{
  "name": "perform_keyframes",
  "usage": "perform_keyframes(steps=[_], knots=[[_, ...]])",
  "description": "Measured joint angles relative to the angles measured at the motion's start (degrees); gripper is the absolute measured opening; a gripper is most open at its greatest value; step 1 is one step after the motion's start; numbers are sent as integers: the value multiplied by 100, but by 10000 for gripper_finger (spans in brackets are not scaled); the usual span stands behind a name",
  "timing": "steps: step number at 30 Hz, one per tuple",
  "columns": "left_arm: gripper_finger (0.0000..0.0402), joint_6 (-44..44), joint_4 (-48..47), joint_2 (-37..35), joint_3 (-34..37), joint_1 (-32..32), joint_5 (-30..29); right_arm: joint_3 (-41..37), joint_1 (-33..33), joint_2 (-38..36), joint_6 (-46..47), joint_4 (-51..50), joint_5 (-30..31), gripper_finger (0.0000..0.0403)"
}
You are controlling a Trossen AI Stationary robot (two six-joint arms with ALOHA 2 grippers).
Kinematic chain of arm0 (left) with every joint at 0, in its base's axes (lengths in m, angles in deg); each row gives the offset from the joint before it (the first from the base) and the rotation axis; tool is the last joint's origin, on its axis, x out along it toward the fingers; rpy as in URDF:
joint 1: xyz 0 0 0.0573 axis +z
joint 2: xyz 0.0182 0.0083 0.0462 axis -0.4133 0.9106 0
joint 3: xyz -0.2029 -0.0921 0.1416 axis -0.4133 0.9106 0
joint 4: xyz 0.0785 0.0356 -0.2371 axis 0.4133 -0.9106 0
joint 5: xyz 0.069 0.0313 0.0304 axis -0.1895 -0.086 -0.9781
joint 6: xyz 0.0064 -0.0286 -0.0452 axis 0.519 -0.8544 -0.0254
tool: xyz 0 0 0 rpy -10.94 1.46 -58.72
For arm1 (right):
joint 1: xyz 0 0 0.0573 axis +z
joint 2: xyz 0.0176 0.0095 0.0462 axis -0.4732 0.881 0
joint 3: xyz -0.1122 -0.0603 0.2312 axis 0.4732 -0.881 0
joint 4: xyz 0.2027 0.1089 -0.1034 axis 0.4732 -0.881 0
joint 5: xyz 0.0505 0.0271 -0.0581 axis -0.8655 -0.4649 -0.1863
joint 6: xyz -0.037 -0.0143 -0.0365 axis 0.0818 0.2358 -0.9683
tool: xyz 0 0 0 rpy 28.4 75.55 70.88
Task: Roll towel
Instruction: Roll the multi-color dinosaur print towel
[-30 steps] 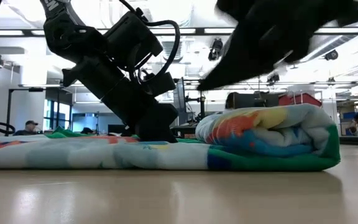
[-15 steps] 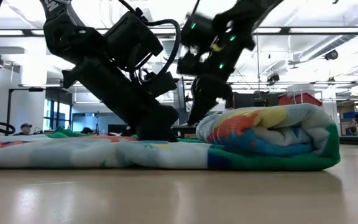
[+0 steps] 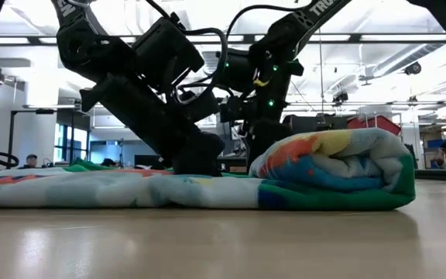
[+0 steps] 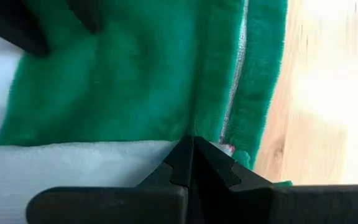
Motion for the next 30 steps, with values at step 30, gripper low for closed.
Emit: perform_keyframes(steps=[30], knots=[[119,1045,143,-358,56,613,-112,-39,254,-188,1042,-597,336,0]])
